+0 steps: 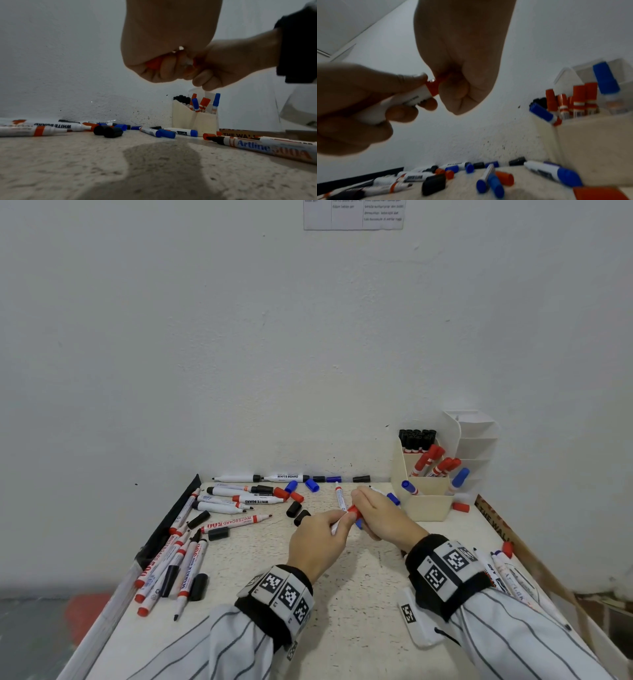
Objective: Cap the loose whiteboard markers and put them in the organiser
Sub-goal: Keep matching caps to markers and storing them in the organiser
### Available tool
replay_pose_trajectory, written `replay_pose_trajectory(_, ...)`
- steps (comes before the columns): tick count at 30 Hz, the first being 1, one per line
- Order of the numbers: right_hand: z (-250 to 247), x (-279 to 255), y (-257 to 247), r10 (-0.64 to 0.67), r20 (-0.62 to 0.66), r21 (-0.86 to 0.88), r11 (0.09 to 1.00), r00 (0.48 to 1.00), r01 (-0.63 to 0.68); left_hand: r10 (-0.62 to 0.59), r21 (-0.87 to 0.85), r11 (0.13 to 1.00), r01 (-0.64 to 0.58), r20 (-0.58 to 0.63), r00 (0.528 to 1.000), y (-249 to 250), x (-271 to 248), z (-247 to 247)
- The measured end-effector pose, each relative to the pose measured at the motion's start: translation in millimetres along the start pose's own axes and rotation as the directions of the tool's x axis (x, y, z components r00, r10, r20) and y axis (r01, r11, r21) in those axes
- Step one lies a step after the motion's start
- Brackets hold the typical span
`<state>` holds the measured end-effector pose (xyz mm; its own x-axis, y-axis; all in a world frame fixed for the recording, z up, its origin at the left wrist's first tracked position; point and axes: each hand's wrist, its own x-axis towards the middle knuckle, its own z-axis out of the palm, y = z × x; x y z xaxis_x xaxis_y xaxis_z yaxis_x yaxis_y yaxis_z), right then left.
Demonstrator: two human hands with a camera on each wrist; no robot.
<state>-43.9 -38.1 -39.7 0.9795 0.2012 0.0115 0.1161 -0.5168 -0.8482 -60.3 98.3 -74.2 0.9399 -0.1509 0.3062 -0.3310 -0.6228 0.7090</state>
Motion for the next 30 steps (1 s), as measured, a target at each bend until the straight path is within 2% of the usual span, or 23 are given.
replay_pose_trajectory(6,-39.9,2.6,0.0,-0.049,-0.060,-0.132,0.990,0.997,0.040,0.023,-0.237,0.971,-0.003,0.080,0.997,17.1,16.5,21.2)
replay_pose_trajectory(8,-60.8,1.6,-0.4,-0.072,-0.141,-0.200,0.979,0.987,0.043,0.028,-0.238,0.971,0.006,0.139,0.990,24.5,23.3,33.6)
replay_pose_trajectory(10,-85.0,-2.4,-3.3,-0.093,-0.265,-0.161,0.986,0.960,0.051,-0.019,-0.164,0.985,0.051,0.188,0.982,28.8,29.5,50.4)
replay_pose_trajectory(12,-113.1,-8.9,-7.6,-0.114,-0.414,-0.075,0.993,0.903,0.090,-0.171,-0.071,0.978,0.194,0.250,0.953,33.7,32.8,65.7)
replay_pose_trajectory(15,-160.6,-19.5,-7.4,-0.184,-0.610,-0.101,0.983,0.771,0.154,-0.371,0.069,0.924,0.376,0.403,0.837,47.8,31.5,85.1)
replay_pose_trajectory(17,-188.7,-24.5,-0.5,-0.223,-0.701,-0.134,0.974,0.678,0.182,-0.433,0.197,0.901,0.388,0.484,0.761,57.1,29.3,95.2)
replay_pose_trajectory(18,-200.7,-26.4,4.3,-0.232,-0.741,-0.153,0.972,0.630,0.178,-0.446,0.252,0.895,0.368,0.503,0.740,61.0,27.8,98.5)
replay_pose_trajectory(20,-220.1,-29.7,15.8,-0.232,-0.801,-0.182,0.973,0.552,0.144,-0.454,0.320,0.889,0.327,0.524,0.720,63.9,28.5,104.3)
replay_pose_trajectory(21,-227.5,-30.1,22.4,-0.222,-0.818,-0.182,0.975,0.531,0.129,-0.463,0.331,0.884,0.329,0.523,0.716,64.6,29.0,106.0)
replay_pose_trajectory(24,-240.5,-27.0,42.5,-0.185,-0.839,-0.159,0.983,0.511,0.094,-0.506,0.333,0.861,0.385,0.485,0.713,61.2,33.5,111.9)
replay_pose_trajectory(26,-242.8,-21.7,54.5,-0.169,-0.844,-0.144,0.986,0.509,0.087,-0.542,0.285,0.839,0.463,0.499,0.676,59.3,37.9,115.3)
replay_pose_trajectory(30,-238.6,-6.3,70.0,-0.173,-0.829,-0.148,0.985,0.532,0.090,-0.565,0.298,0.824,0.482,0.494,0.661,58.0,42.9,111.8)
